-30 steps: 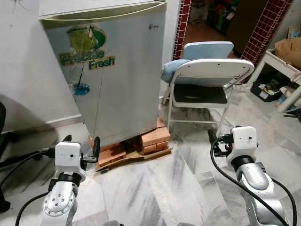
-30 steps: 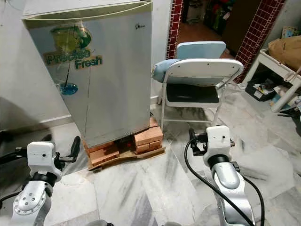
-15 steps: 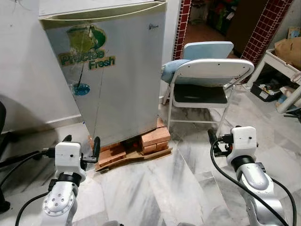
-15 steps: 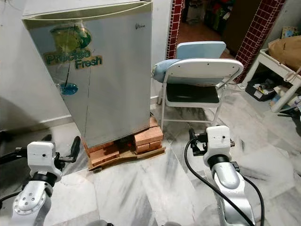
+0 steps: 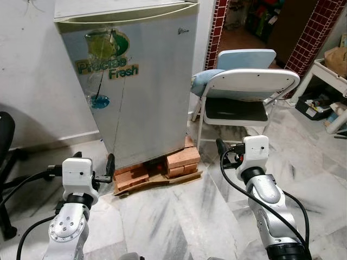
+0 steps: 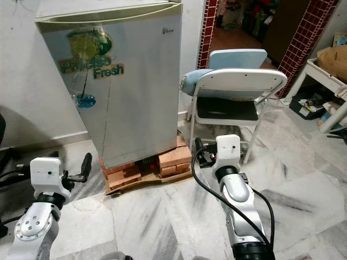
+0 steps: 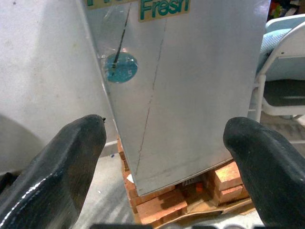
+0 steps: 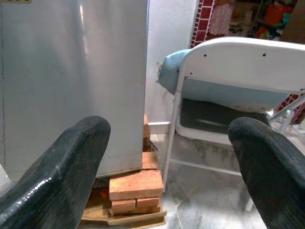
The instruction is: Restocking fridge
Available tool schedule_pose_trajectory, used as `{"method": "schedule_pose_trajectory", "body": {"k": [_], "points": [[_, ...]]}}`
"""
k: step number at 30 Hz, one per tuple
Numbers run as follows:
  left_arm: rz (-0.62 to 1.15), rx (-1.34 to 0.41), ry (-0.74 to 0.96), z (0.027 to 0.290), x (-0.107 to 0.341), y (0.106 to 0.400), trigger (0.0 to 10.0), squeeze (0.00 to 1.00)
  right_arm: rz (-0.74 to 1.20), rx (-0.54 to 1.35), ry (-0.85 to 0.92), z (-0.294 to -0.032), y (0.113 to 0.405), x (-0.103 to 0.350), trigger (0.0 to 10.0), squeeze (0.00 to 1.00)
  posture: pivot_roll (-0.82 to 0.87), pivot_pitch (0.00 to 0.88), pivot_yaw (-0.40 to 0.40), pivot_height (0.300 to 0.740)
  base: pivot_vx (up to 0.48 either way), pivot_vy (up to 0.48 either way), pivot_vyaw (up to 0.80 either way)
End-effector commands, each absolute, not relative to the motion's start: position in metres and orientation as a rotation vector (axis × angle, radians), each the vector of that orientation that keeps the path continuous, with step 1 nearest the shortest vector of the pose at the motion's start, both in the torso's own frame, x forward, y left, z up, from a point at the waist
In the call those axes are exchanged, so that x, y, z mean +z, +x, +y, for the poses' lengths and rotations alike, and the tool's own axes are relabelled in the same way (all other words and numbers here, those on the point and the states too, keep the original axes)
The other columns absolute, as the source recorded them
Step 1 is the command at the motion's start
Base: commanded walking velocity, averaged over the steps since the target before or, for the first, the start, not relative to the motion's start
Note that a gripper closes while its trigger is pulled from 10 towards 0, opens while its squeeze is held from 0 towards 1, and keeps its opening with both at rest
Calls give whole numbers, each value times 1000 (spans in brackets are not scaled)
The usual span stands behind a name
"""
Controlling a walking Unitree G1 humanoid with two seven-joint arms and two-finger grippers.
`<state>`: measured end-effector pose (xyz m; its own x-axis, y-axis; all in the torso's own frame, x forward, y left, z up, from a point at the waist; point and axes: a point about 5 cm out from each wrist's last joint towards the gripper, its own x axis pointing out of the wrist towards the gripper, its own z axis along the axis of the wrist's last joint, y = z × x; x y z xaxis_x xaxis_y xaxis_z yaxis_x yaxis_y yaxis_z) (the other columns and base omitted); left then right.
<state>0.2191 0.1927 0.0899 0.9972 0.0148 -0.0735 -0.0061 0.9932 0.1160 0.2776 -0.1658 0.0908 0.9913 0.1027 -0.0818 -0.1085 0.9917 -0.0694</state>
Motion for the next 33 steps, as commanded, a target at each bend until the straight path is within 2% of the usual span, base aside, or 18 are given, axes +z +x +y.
{"method": "schedule_pose_trajectory", "body": {"k": [1, 9, 14, 22, 30, 33], "points": [[62, 19, 128, 194, 92, 218, 10000, 0, 82, 87, -103, -171, 275, 89, 10000, 0, -4, 20, 31, 740, 0, 0, 0], [85, 49, 124, 195, 84, 211, 10000, 0, 102, 12, -246, -192, 271, 81, 10000, 0, -9, 17, 18, 740, 0, 0, 0], [70, 47, 138, 190, 84, 215, 10000, 0, 103, 0, -229, -204, 277, 83, 10000, 0, -4, 3, -23, 740, 0, 0, 0], [49, 86, 156, 182, 83, 217, 10000, 0, 106, 121, -248, -192, 288, 83, 10000, 0, 28, 0, -79, 740, 0, 0, 0], [64, 84, 165, 181, 78, 214, 10000, 0, 141, 88, -264, -194, 287, 74, 10000, 0, 23, 0, -58, 740, 0, 0, 0], [74, 97, 149, 183, 77, 212, 10000, 0, 149, 71, -188, -195, 287, 71, 10000, 0, 18, 0, -50, 740, 0, 0, 0]]}}
